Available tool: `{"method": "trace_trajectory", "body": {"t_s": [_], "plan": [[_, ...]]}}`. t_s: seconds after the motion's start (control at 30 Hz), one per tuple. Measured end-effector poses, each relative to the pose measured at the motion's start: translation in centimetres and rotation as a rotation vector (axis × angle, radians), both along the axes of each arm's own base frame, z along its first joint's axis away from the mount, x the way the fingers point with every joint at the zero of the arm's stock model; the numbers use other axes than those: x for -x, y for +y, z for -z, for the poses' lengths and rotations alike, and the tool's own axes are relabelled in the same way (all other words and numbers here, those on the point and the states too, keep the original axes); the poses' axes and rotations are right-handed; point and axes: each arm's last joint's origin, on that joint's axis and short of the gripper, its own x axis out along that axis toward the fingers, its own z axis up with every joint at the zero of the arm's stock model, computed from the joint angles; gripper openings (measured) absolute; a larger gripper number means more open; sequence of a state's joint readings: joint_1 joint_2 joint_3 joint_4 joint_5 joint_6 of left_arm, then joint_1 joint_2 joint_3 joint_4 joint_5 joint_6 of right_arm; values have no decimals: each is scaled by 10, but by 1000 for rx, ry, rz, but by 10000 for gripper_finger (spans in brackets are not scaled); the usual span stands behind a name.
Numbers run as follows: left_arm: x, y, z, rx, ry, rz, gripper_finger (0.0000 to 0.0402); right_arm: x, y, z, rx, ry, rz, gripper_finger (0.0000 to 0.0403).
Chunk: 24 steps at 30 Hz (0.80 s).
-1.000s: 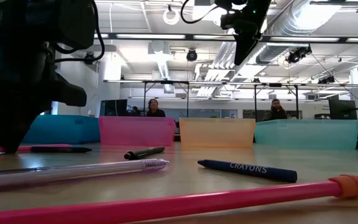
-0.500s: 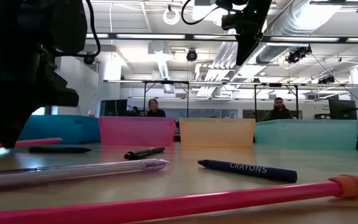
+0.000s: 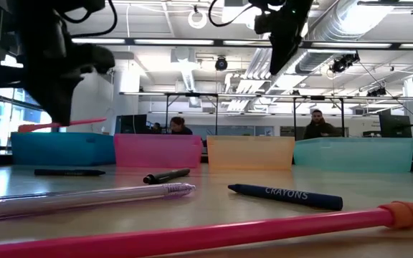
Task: Sort crayons/erasers/pens/pencils in bins
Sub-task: Put the pink pencil into the orange bin
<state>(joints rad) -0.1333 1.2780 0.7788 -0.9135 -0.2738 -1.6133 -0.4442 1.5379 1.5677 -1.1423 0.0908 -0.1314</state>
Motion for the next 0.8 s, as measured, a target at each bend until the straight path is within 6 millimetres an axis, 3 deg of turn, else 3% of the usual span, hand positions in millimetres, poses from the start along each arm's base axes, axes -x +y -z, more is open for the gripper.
{"method": "trace_trajectory", "body": {"t_s": [0.3,0.57,0.8], "plan": [[-7,21,-22,-122,-203,85,1,-12,1,-6,-115,-195,-102,145],[-25,44,-35,-249,-359,206,1,-24,-1,-16,-185,-384,-113,145],[-34,65,-46,-347,-458,277,1,-26,-1,-18,-235,-438,-62,145]]}}
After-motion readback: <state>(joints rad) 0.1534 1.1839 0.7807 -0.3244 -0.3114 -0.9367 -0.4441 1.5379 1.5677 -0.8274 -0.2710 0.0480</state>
